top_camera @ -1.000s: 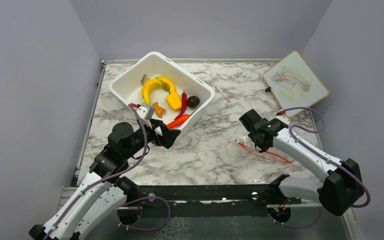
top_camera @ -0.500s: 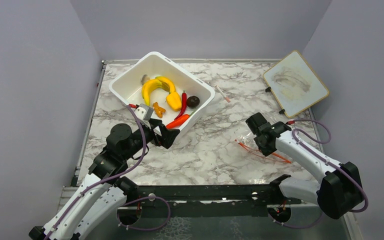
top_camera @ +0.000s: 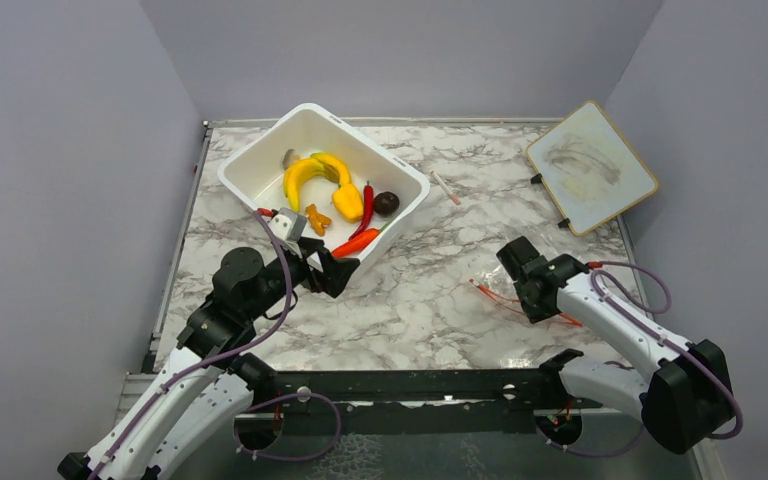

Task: Place the food in the zip-top bag and seal the zipper
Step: Pick up the zipper food storage bag at the center of the board.

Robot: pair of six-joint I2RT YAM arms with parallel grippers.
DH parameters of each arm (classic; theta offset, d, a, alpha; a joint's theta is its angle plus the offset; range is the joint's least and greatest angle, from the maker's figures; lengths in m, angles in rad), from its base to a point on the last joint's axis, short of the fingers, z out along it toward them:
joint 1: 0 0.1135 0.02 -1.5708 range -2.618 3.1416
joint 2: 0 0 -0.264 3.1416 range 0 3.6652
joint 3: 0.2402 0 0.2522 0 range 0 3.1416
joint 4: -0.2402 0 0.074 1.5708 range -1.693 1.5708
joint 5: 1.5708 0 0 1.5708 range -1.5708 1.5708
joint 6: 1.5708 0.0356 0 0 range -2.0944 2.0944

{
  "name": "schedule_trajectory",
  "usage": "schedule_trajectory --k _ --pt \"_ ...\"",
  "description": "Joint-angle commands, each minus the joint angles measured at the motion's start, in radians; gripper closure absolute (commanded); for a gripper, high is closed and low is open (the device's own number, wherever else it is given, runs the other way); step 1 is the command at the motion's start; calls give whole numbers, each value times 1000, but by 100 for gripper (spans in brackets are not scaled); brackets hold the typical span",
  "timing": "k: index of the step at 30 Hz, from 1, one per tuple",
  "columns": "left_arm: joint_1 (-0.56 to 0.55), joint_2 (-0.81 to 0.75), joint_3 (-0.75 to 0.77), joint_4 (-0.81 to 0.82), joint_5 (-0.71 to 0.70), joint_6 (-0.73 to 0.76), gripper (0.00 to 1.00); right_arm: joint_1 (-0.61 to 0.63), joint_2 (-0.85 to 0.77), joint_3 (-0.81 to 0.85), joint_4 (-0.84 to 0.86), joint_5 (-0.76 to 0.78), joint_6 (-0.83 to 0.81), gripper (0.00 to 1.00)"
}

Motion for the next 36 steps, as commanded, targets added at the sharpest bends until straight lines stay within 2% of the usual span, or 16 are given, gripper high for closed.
schedule_trajectory --k 1,7,10,14,17,19,25,31,36 --pt "4 -13 -14 35 2 6 1 -5 -9 -39 21 22 64 55" --pt "3 -12 -14 36 1 5 1 -5 -47 -105 122 66 95 56" --pt "3 -15 -17 37 0 5 1 -5 -65 -133 159 88 95 61" --pt "3 -12 -18 38 -3 7 1 -5 -76 -153 166 110 103 74" --pt "2 -10 -18 38 -7 8 1 -5 -87 -149 155 129 92 98" --pt "3 -9 -18 39 -11 5 1 -5 -99 -137 147 144 69 99" --pt "3 -16 -19 44 -20 18 1 -5 -167 -90 167 183 -108 99" --pt "3 -4 25 4 3 65 1 -5 -233 48 118 198 -338 99" --pt "3 68 122 -76 36 88 1 -5 -314 135 213 93 -655 99"
